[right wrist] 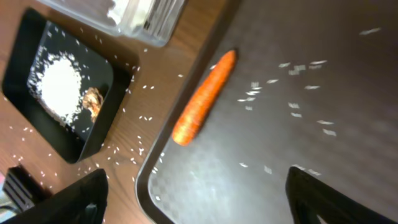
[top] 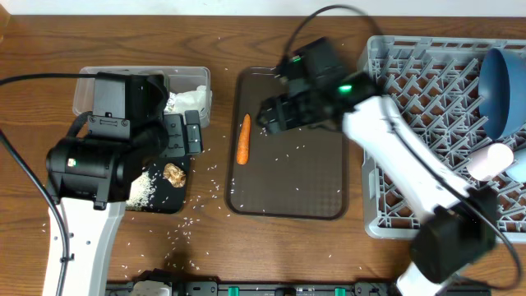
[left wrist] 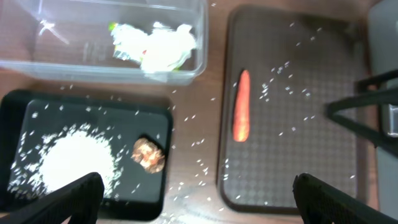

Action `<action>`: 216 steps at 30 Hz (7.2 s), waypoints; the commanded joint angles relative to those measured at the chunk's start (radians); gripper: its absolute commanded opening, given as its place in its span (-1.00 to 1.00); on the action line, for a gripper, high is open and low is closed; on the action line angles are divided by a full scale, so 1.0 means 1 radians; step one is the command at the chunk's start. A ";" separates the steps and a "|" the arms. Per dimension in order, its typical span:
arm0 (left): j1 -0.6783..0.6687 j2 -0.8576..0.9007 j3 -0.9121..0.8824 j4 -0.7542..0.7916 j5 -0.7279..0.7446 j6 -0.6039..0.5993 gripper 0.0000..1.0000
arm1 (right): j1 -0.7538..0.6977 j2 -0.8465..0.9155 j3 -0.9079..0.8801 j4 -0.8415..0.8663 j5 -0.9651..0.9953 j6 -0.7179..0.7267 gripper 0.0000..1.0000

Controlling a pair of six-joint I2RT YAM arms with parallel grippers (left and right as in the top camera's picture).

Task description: Sort waste into correct bins and load items into the dishwasher rack

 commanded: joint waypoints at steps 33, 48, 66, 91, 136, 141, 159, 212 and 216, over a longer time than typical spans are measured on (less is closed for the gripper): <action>-0.238 0.566 -0.160 0.332 0.056 0.043 0.51 | -0.402 -0.486 0.010 -0.144 0.240 0.030 0.99; -0.269 0.780 -0.160 0.444 0.066 0.043 0.43 | -0.419 -0.478 0.010 -0.188 0.240 0.031 0.98; -0.317 0.790 -0.160 0.468 0.014 -0.087 -0.30 | -0.419 -0.478 0.010 -0.196 0.240 0.030 0.98; -0.265 0.386 -0.172 0.328 -0.047 -0.112 -0.10 | -0.419 -0.478 0.010 -0.180 0.240 0.030 0.98; -0.298 0.722 -0.197 0.501 -0.030 -0.109 -0.55 | -0.419 -0.478 0.010 -0.199 0.240 0.030 0.98; -0.297 0.618 -0.196 0.418 -0.031 -0.131 -0.60 | -0.420 -0.478 0.010 -0.198 0.240 0.030 0.98; 0.042 0.266 -0.216 0.017 -0.151 -0.325 -0.60 | -0.420 -0.478 0.010 -0.197 0.240 0.031 0.98; 0.326 -0.398 -0.086 0.105 0.284 0.204 0.96 | -0.417 -0.808 0.010 -0.235 0.090 -0.014 0.99; 0.326 -0.412 -0.086 0.105 0.284 0.204 0.95 | -0.417 -0.808 0.010 -0.243 0.089 -0.014 0.98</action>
